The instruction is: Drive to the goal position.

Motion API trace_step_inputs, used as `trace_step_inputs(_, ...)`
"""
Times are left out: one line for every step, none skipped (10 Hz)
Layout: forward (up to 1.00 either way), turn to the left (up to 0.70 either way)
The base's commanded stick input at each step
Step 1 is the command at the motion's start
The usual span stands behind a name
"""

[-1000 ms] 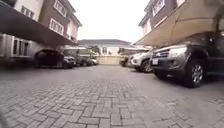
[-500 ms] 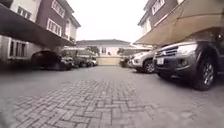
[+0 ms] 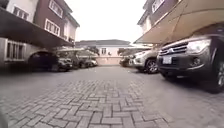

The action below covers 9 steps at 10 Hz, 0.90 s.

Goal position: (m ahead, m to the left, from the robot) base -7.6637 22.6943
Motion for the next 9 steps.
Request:
trace_step_inputs(0.00,0.70)
trace_step_inputs(0.00,0.70)
trace_step_inputs(0.00,0.70)
trace_step_inputs(0.00,0.70)
trace_step_inputs(0.00,0.70)
trace_step_inputs(0.00,0.70)
trace_step_inputs(0.00,0.70)
trace_step_inputs(0.00,0.70)
trace_step_inputs(0.00,0.70)
